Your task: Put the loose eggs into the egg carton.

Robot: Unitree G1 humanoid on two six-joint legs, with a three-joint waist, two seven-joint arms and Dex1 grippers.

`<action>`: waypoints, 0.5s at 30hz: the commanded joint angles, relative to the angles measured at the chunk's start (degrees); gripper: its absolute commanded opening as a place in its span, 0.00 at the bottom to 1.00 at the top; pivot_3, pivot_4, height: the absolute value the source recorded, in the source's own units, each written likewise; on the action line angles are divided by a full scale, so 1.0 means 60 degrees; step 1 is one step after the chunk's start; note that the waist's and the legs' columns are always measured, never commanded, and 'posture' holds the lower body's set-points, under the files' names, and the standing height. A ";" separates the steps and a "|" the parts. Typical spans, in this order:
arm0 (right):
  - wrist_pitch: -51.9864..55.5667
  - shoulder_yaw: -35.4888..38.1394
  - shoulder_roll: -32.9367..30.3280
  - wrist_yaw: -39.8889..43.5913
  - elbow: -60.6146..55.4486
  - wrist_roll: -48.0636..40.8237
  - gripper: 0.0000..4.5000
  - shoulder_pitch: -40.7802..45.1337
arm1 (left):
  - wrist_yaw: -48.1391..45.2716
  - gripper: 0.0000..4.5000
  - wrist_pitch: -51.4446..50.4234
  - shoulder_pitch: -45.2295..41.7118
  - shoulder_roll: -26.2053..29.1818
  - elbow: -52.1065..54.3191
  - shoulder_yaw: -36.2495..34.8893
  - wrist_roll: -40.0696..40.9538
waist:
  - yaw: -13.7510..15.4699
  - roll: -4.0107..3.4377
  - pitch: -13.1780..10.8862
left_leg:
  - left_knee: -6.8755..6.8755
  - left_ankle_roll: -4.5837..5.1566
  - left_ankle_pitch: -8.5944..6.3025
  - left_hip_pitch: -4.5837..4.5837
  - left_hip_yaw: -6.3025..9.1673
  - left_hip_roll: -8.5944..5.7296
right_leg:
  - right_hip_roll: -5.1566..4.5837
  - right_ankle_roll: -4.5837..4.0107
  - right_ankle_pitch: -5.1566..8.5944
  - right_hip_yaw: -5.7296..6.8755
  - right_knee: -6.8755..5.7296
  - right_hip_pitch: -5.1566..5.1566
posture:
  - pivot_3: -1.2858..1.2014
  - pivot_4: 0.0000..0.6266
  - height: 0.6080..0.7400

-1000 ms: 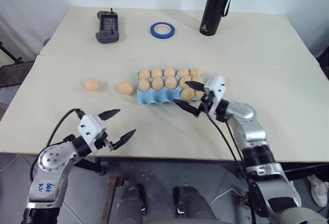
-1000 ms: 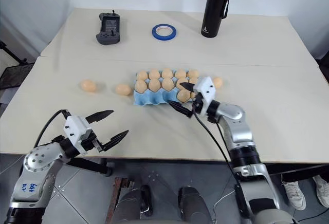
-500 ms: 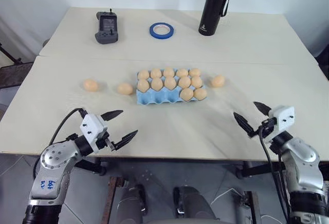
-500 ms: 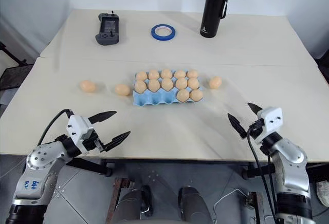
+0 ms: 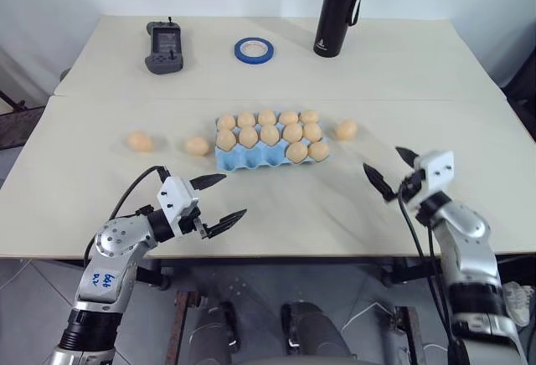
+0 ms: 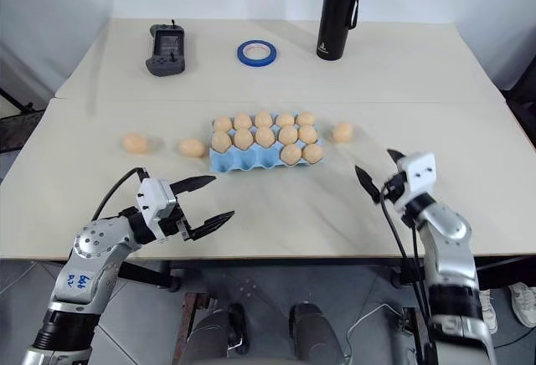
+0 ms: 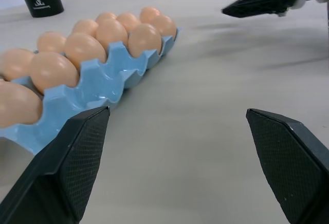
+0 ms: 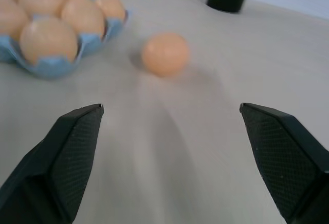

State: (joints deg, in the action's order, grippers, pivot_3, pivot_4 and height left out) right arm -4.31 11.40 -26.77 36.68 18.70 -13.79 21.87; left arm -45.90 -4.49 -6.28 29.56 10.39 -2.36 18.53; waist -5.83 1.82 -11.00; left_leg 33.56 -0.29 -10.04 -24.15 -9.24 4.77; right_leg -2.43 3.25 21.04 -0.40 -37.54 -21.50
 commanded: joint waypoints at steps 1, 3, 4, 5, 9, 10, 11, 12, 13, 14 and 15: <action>-0.0038 -0.0290 -0.0006 -0.0441 0.1487 0.0566 0.99 0.1486 | 0.0069 1.00 0.0115 0.0207 0.0110 0.0369 -0.0206 0.0012 | -0.0003 -0.0001 -0.0001 | 0.0007 -0.0001 0.0000 -0.0001 -0.0001 0.0000 | 0.0000 0.0000 0.0000 -0.0002 -0.0004 -0.0003 | 0.52 0.24 1.00; -0.0066 -0.0412 0.0142 -0.0679 0.2683 0.0757 0.99 0.2558 | 0.0181 1.00 0.0084 0.0348 0.0107 0.0542 -0.0253 0.0011 | -0.0003 -0.0001 -0.0001 | 0.0009 -0.0003 0.0001 -0.0003 0.0000 -0.0002 | -0.0004 -0.0001 0.0000 0.0001 -0.0005 -0.0002 | 0.52 0.24 1.00; -0.0100 -0.0441 0.0231 -0.0831 0.3282 0.0838 0.99 0.3059 | 0.0256 1.00 0.0062 0.0425 0.0094 0.0637 -0.0285 0.0017 | -0.0004 -0.0001 -0.0001 | 0.0006 -0.0003 0.0001 -0.0005 -0.0001 -0.0002 | -0.0005 -0.0001 0.0000 0.0000 -0.0005 -0.0005 | 0.52 0.24 1.00; -0.0143 -0.0472 0.0306 -0.0967 0.3867 0.0930 0.99 0.3516 | 0.0325 1.00 0.0046 0.0501 0.0085 0.0729 -0.0307 0.0012 | -0.0008 -0.0002 -0.0002 | 0.0008 -0.0006 0.0003 -0.0005 -0.0001 -0.0001 | -0.0004 -0.0002 0.0001 0.0000 -0.0004 -0.0004 | 0.52 0.24 1.00; -0.0560 -0.0742 0.0521 -0.1327 0.5892 0.1430 0.99 0.4776 | 0.0606 1.00 0.0016 0.0830 0.0040 0.1057 -0.0390 -0.0008 | 0.0014 -0.0002 -0.0002 | 0.0002 -0.0017 0.0010 -0.0010 0.0001 -0.0001 | -0.0005 -0.0009 0.0006 0.0003 -0.0002 -0.0007 | 0.52 0.24 1.00; -0.0651 -0.0774 0.0604 -0.1393 0.6269 0.1485 0.99 0.4996 | 0.0668 1.00 0.0009 0.0914 0.0033 0.1134 -0.0421 0.0001 | 0.0015 -0.0002 -0.0002 | 0.0001 -0.0020 0.0014 -0.0011 0.0001 -0.0002 | -0.0005 -0.0010 0.0008 0.0002 0.0000 -0.0007 | 0.52 0.24 1.00; -0.0698 -0.0804 0.0677 -0.1444 0.6625 0.1543 0.99 0.5194 | 0.0722 1.00 0.0004 0.0990 0.0033 0.1200 -0.0443 0.0002 | 0.0010 -0.0002 -0.0002 | 0.0003 -0.0021 0.0015 -0.0012 0.0000 -0.0001 | -0.0004 -0.0010 0.0009 0.0001 0.0003 -0.0007 | 0.52 0.24 1.00; -0.0740 -0.0811 0.0766 -0.1542 0.6981 0.1599 0.99 0.5381 | 0.0780 1.00 -0.0005 0.1062 0.0033 0.1261 -0.0469 0.0002 | 0.0007 -0.0002 -0.0002 | 0.0002 -0.0017 0.0018 -0.0015 -0.0002 -0.0002 | -0.0005 -0.0009 0.0009 0.0000 0.0005 -0.0008 | 0.52 0.24 1.00; -0.0791 -0.0800 0.0816 -0.1601 0.7236 0.1645 0.99 0.5505 | 0.0823 1.00 -0.0013 0.1106 0.0037 0.1302 -0.0476 0.0000 | -0.0001 -0.0002 -0.0002 | 0.0003 -0.0010 0.0022 -0.0015 -0.0002 -0.0001 | -0.0004 -0.0008 0.0010 0.0000 0.0006 -0.0008 | 0.52 0.24 1.00; -0.0854 -0.0787 0.0844 -0.1634 0.7430 0.1680 0.99 0.5595 | 0.0854 1.00 -0.0018 0.1131 0.0042 0.1327 -0.0476 0.0001 | -0.0002 -0.0003 -0.0003 | 0.0003 -0.0011 0.0022 -0.0015 -0.0005 -0.0002 | -0.0004 -0.0007 0.0010 -0.0002 0.0005 -0.0008 | 0.52 0.24 1.00; -0.0882 -0.0767 0.0896 -0.1698 0.7626 0.1709 0.99 0.5686 | 0.0897 1.00 -0.0022 0.1157 0.0048 0.1359 -0.0477 -0.0007 | 0.0004 -0.0003 -0.0003 | 0.0004 -0.0011 0.0022 -0.0015 -0.0006 -0.0002 | -0.0004 -0.0007 0.0010 -0.0002 0.0005 -0.0008 | 0.52 0.24 1.00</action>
State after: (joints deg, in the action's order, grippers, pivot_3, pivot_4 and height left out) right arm -7.90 6.49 -21.19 27.65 63.80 -3.75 54.14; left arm -41.18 -4.94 0.33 29.83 15.78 -4.12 18.42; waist -5.81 1.80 -11.01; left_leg 33.59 -0.37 -9.91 -24.24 -9.28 4.76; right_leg -2.46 3.21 21.10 -0.41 -37.51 -21.55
